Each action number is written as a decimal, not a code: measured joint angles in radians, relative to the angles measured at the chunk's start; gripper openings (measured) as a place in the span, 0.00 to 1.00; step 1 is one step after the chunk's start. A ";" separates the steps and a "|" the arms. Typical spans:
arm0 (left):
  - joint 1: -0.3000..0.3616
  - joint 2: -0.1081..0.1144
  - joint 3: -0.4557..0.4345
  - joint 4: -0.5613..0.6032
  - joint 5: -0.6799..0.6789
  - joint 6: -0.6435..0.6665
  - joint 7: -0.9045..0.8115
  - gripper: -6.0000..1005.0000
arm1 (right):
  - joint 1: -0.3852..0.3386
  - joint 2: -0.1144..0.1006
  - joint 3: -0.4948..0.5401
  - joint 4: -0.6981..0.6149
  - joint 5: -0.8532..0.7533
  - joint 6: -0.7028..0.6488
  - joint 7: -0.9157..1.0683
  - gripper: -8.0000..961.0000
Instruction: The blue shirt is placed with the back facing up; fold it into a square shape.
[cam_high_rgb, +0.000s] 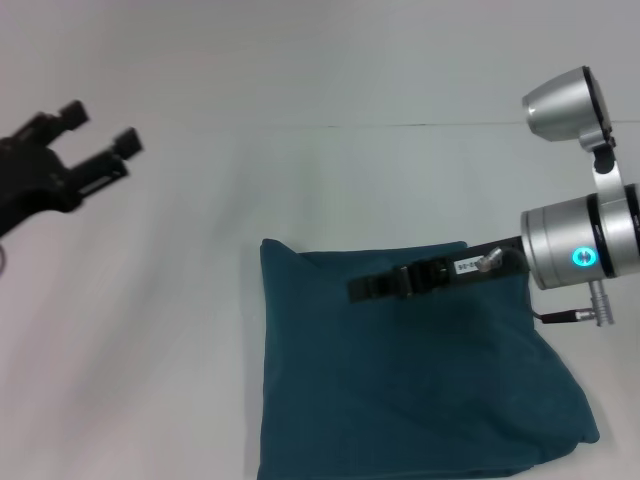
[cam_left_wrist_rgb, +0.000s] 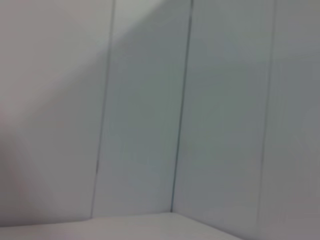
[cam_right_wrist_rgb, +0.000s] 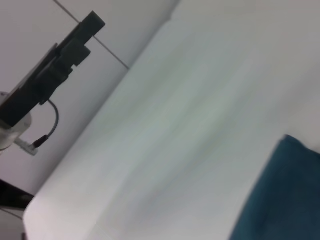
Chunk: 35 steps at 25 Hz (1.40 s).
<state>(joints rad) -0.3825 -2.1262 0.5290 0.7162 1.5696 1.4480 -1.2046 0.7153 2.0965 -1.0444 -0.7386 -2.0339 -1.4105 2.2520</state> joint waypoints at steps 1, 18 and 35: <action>0.001 0.008 -0.020 0.001 0.002 0.009 -0.020 0.87 | 0.005 0.000 -0.001 0.013 0.009 0.003 -0.011 0.05; 0.064 0.015 -0.053 0.020 0.065 0.041 -0.067 0.87 | 0.034 0.009 -0.180 0.276 0.106 0.222 -0.150 0.05; 0.079 0.006 -0.064 0.022 0.082 0.113 -0.039 0.87 | -0.039 0.000 -0.224 0.139 0.183 0.141 -0.135 0.05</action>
<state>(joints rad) -0.3035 -2.1199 0.4646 0.7383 1.6516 1.5613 -1.2434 0.6762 2.0968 -1.2687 -0.6000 -1.8509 -1.2696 2.1172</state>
